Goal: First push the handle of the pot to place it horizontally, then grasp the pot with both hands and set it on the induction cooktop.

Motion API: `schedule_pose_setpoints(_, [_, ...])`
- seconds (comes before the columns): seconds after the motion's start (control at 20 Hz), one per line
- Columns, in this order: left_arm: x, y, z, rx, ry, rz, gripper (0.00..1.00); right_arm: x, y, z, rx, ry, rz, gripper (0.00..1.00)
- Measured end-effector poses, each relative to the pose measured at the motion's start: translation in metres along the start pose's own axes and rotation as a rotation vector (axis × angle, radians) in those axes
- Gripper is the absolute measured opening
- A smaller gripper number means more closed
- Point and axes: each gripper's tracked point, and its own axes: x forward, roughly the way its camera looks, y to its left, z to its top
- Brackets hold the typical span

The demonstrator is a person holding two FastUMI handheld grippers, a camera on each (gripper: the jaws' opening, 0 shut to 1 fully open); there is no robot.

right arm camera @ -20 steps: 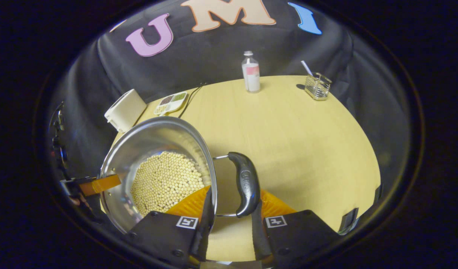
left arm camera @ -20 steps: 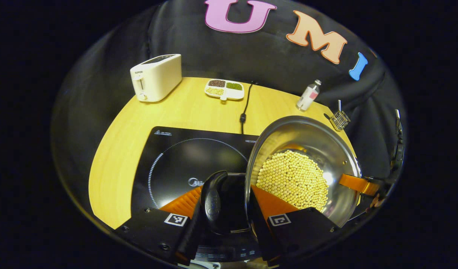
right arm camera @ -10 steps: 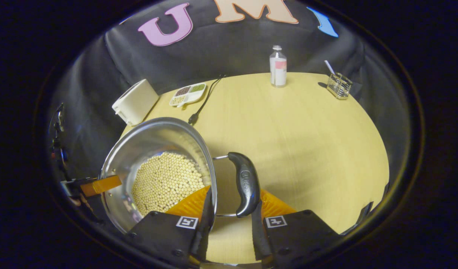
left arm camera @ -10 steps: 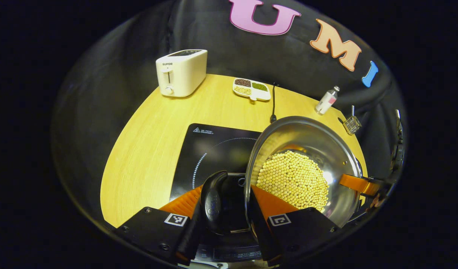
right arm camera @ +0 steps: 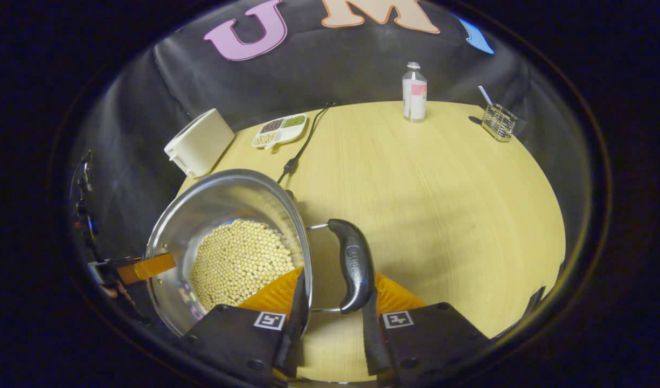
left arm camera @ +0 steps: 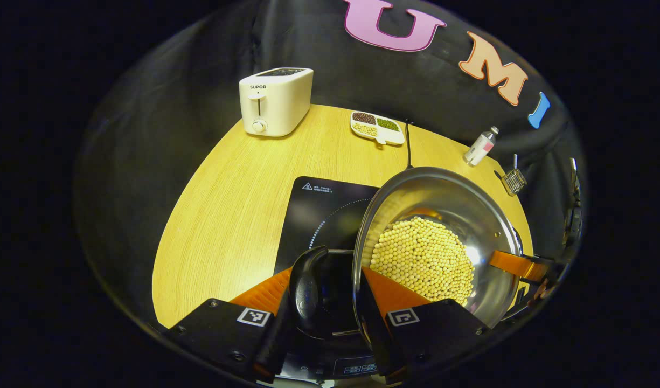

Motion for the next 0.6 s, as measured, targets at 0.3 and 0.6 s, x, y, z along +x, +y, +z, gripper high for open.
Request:
schedule_pose_setpoints(0.3, [0.002,0.004,0.002,0.000,0.002,-0.003,0.64,-0.002,0.000,0.000,0.011,-0.002,0.001,0.51])
schedule_pose_setpoints(0.6, [0.003,0.018,0.006,-0.011,0.007,0.000,0.66,-0.001,-0.002,-0.001,0.008,-0.005,0.002,0.50])
